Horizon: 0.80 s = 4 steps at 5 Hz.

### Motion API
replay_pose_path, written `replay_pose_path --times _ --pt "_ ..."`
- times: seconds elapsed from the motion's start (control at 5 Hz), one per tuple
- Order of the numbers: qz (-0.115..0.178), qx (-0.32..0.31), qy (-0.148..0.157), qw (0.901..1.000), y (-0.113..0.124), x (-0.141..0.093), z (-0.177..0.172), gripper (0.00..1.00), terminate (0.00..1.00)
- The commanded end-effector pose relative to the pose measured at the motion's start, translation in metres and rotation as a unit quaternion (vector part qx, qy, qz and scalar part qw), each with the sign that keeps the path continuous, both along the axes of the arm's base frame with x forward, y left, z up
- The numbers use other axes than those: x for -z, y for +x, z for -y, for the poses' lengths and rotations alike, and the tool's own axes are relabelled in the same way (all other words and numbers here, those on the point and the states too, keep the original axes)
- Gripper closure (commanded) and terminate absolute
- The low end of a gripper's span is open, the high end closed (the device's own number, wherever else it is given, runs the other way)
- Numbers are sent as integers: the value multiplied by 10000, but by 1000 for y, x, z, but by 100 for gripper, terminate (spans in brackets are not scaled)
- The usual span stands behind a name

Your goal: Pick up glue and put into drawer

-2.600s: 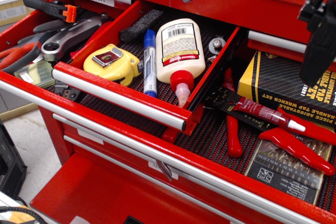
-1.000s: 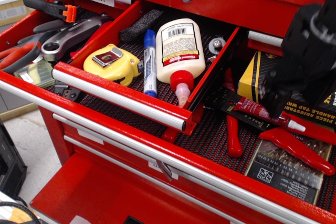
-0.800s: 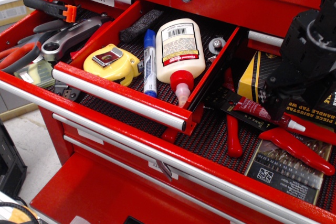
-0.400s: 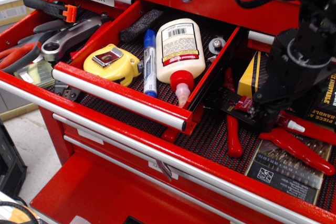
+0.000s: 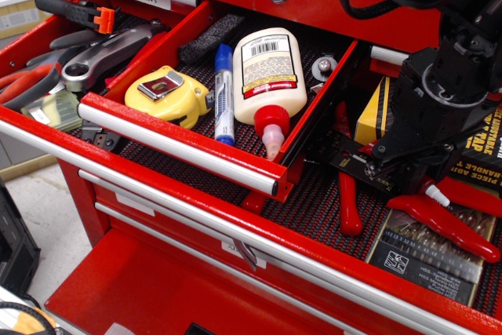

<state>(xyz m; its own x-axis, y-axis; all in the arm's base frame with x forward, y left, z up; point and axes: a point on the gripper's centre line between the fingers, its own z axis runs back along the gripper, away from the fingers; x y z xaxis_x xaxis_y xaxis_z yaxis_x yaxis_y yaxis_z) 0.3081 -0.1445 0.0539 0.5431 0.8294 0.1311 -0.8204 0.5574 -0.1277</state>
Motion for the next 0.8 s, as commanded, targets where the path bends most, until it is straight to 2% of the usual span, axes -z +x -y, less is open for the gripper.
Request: replay_pose_path --times 0.0,0.2,0.4,0.6 --pt "-91 18 284 9996 -3 -33 11 100 0" --pt "-769 185 631 9949 -17 -82 0 100 0" --pt "-1006 752 1134 9856 -30 -124 -43 100 0" --pt "-967 1493 1376 9744 -34 -141 -91 100 0"
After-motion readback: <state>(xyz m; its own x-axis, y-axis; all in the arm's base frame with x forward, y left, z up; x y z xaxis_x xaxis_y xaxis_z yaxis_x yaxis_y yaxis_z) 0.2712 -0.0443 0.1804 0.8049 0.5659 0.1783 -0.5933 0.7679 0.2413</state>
